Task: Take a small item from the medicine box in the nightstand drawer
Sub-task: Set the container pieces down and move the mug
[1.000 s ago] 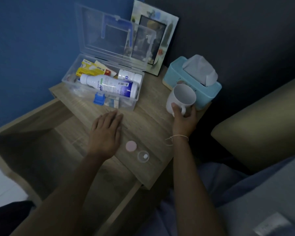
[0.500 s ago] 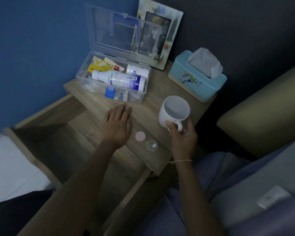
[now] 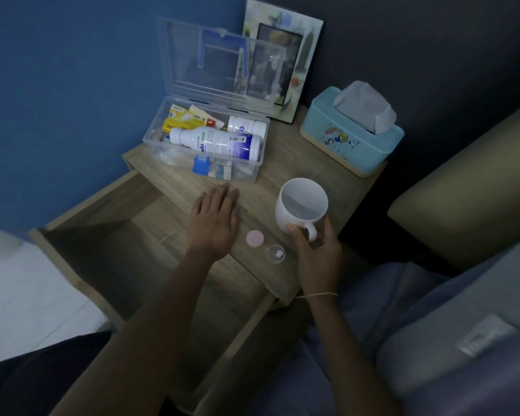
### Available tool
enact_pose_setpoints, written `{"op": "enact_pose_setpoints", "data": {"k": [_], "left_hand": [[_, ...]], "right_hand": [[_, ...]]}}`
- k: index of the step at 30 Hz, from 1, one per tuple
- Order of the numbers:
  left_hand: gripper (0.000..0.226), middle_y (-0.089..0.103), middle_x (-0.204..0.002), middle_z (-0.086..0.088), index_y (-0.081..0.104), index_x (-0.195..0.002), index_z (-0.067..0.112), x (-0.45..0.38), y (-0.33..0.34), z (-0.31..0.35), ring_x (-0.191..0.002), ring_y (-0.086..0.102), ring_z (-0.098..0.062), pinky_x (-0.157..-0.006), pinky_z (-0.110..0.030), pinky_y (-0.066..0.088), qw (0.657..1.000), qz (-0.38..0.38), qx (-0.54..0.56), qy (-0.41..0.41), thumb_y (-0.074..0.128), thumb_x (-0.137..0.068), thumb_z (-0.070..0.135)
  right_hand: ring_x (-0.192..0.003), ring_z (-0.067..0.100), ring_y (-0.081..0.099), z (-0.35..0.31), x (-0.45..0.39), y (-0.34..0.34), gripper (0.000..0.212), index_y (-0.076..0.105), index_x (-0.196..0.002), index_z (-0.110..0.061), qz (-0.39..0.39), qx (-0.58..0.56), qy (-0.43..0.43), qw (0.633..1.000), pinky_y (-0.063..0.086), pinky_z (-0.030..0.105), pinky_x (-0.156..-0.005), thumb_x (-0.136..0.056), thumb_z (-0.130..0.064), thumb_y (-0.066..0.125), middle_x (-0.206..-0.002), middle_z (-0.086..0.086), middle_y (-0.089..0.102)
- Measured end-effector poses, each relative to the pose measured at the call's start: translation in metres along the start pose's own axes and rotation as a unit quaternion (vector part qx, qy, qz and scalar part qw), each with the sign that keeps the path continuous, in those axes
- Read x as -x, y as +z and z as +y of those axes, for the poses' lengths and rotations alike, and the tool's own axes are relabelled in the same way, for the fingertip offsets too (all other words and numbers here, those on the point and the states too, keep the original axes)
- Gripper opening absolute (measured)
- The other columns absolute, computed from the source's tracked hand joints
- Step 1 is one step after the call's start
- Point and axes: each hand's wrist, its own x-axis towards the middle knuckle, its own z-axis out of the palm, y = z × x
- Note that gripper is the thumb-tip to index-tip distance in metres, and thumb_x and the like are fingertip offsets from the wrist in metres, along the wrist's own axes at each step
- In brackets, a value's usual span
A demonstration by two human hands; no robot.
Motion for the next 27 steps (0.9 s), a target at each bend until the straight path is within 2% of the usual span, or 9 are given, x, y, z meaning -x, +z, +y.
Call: {"op": "enact_pose_setpoints", "data": {"k": [4, 7, 9, 12, 15, 17, 21, 24, 27], "left_hand": [[0.047, 0.037, -0.151, -0.012, 0.036, -0.142, 0.015, -0.001, -0.004, 0.0, -0.14, 0.031, -0.028, -0.117, -0.045, 0.021, 1.0, -0.024, 0.01, -0.003, 0.028, -0.099, 0.033], [0.048, 0.028, -0.155, -0.011, 0.03, -0.146, 0.013, -0.001, -0.018, 0.004, -0.143, 0.023, -0.027, -0.119, -0.043, 0.016, 0.997, -0.074, 0.026, 0.001, 0.031, -0.101, 0.031], [0.051, 0.029, -0.154, -0.016, 0.03, -0.145, 0.007, 0.003, -0.029, 0.005, -0.142, 0.025, -0.03, -0.119, -0.042, 0.018, 0.994, -0.092, 0.052, 0.002, 0.039, -0.1, 0.027], [0.051, 0.038, -0.146, -0.021, 0.036, -0.142, 0.002, 0.021, -0.057, 0.007, -0.135, 0.034, -0.034, -0.114, -0.04, 0.026, 0.996, -0.049, 0.073, -0.015, 0.047, -0.096, 0.022], [0.046, 0.045, -0.142, -0.018, 0.043, -0.138, 0.007, 0.037, -0.082, 0.01, -0.13, 0.041, -0.031, -0.11, -0.038, 0.032, 0.998, 0.004, 0.062, -0.025, 0.049, -0.095, 0.021], [0.042, 0.049, -0.138, -0.015, 0.046, -0.135, 0.009, 0.046, -0.099, 0.012, -0.126, 0.045, -0.03, -0.107, -0.038, 0.036, 0.997, 0.036, 0.064, -0.03, 0.048, -0.095, 0.022], [0.033, 0.057, -0.125, -0.012, 0.056, -0.125, 0.009, 0.058, -0.13, 0.012, -0.112, 0.055, -0.028, -0.097, -0.038, 0.045, 0.99, 0.104, 0.093, -0.025, 0.048, -0.096, 0.021], [0.032, 0.056, -0.123, -0.012, 0.055, -0.125, 0.009, 0.052, -0.149, 0.004, -0.11, 0.057, -0.028, -0.096, -0.038, 0.047, 0.987, 0.117, 0.104, -0.029, 0.048, -0.096, 0.021], [0.034, 0.054, -0.127, -0.012, 0.053, -0.127, 0.01, 0.027, -0.163, -0.01, -0.113, 0.055, -0.027, -0.098, -0.036, 0.045, 0.987, 0.119, 0.105, -0.031, 0.046, -0.096, 0.021]], "right_hand": [[-0.095, 0.016, 0.064, 0.003, 0.005, -0.002, 0.034, 0.068, -0.106, -0.012, 0.038, 0.075, -0.019, 0.996, 0.052, 0.032, -0.08, -0.078, -0.029, 0.076, -0.101, 0.004, 0.07], [-0.095, 0.015, 0.063, -0.001, 0.01, -0.008, 0.036, 0.064, -0.11, -0.015, 0.017, 0.06, 0.006, 0.998, 0.048, 0.028, -0.078, -0.079, -0.029, 0.075, -0.103, 0.002, 0.069], [-0.099, 0.018, 0.063, -0.005, 0.011, -0.01, 0.042, 0.061, -0.111, -0.014, 0.006, 0.039, 0.016, 0.999, 0.05, 0.03, -0.08, -0.075, -0.024, 0.078, -0.109, 0.006, 0.067], [-0.103, 0.019, 0.057, -0.019, 0.018, -0.016, 0.044, 0.059, -0.11, -0.011, 0.042, 0.05, -0.04, 0.997, 0.048, 0.034, -0.086, -0.073, -0.02, 0.08, -0.114, 0.008, 0.061], [-0.097, 0.015, 0.052, -0.041, 0.026, -0.021, 0.021, 0.063, -0.096, -0.012, 0.07, 0.076, -0.155, 0.983, 0.046, 0.032, -0.081, -0.079, -0.018, 0.074, -0.105, 0.008, 0.061], [-0.094, 0.015, 0.056, -0.057, 0.028, -0.02, 0.009, 0.063, -0.087, -0.015, 0.041, 0.069, -0.204, 0.976, 0.045, 0.028, -0.079, -0.081, -0.016, 0.07, -0.1, 0.005, 0.062], [-0.087, 0.015, 0.06, -0.089, 0.028, -0.009, 0.013, 0.063, -0.084, -0.017, -0.033, 0.051, -0.254, 0.965, 0.047, 0.028, -0.078, -0.08, -0.008, 0.072, -0.089, 0.0, 0.067], [-0.079, 0.012, 0.058, -0.113, 0.017, 0.003, 0.015, 0.063, -0.084, -0.017, -0.043, 0.046, -0.292, 0.954, 0.048, 0.029, -0.074, -0.079, -0.006, 0.072, -0.083, -0.006, 0.062], [-0.08, 0.017, 0.059, -0.138, -0.011, 0.021, 0.006, 0.063, -0.084, -0.018, -0.064, 0.039, -0.291, 0.954, 0.049, 0.033, -0.073, -0.082, -0.015, 0.068, -0.086, -0.004, 0.061]]}}
